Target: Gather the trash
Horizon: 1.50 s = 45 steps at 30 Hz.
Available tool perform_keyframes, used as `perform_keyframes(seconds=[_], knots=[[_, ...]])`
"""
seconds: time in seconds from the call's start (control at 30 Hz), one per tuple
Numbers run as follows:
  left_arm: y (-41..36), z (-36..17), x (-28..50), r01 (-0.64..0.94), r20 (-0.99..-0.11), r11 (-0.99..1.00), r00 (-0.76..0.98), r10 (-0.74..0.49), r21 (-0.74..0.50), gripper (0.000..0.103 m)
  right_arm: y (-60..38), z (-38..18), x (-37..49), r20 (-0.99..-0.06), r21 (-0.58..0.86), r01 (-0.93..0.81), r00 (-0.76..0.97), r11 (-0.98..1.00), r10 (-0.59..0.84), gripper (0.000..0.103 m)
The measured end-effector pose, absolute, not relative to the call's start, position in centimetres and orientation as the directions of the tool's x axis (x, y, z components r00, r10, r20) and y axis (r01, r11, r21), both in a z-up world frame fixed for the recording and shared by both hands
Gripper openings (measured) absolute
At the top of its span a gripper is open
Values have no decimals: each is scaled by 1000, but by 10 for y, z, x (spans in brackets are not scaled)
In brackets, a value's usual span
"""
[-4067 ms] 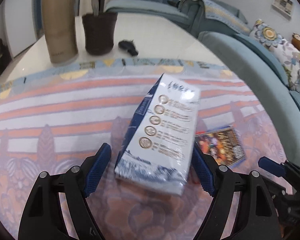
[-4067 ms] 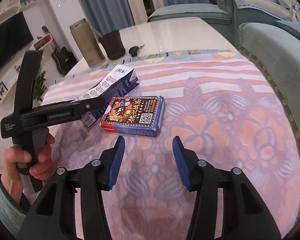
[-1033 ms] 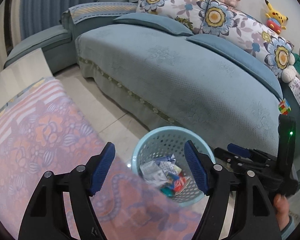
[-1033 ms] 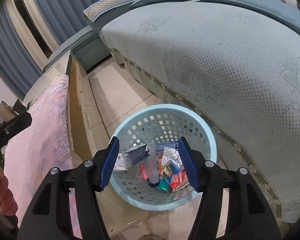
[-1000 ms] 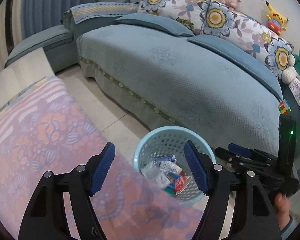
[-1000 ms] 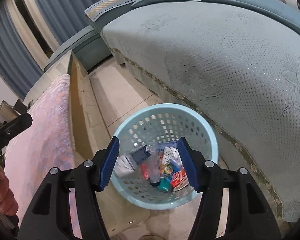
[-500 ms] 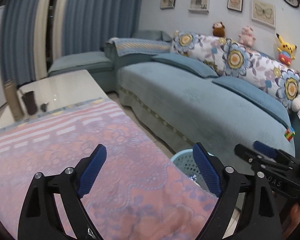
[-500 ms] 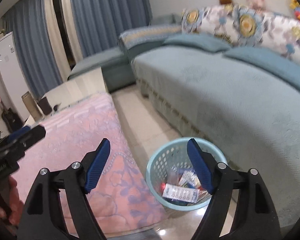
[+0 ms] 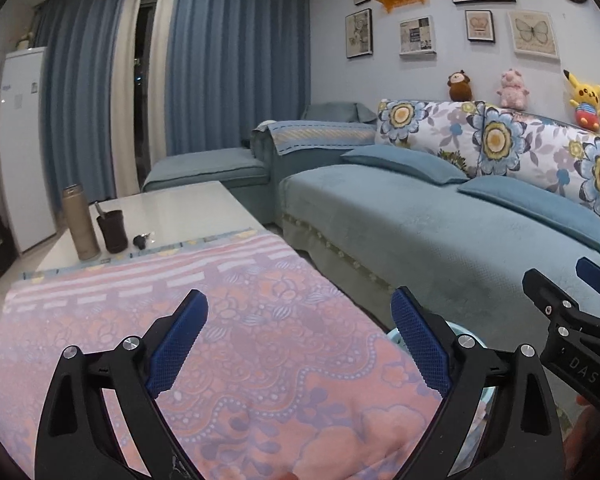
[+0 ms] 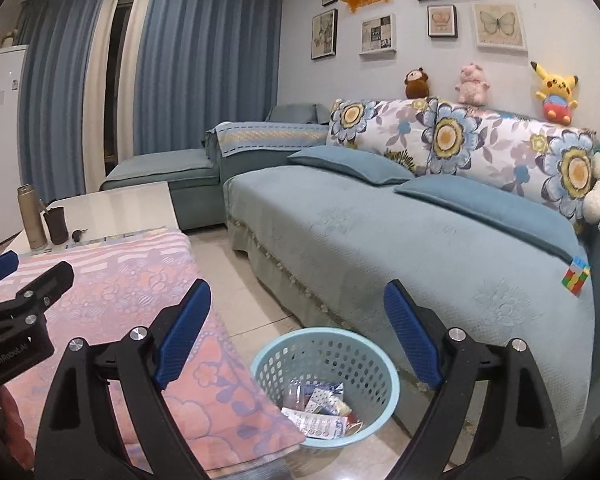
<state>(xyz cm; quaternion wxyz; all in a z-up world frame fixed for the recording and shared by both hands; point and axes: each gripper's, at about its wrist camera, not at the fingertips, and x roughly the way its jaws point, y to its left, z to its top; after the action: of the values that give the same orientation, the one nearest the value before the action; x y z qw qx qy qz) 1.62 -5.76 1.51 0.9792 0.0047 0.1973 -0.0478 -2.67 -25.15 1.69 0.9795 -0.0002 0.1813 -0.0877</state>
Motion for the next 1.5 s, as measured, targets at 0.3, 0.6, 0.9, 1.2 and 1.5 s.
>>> perform_keyframes(seconds=[0.3,0.6,0.9,1.2,1.5], knots=[[-55,10,21,80,-409,997,910,-74,-1,90,-259,11,-23,-390,-4,180,906,984,-167,84],[-58,9,20,89,-409,996,909,-78,7,90,-262,10,-23,-397,6,189,902,982,-171,84],[-58,9,21,89,-410,996,909,-78,7,94,-265,8,-22,-409,13,190,897,982,-168,84],[-59,9,19,86,-407,996,910,-75,9,94,-267,7,-21,-417,21,194,893,981,-168,84],[-58,7,22,91,-416,996,906,-82,2,95,-266,4,-21,-424,30,195,891,980,-164,84]])
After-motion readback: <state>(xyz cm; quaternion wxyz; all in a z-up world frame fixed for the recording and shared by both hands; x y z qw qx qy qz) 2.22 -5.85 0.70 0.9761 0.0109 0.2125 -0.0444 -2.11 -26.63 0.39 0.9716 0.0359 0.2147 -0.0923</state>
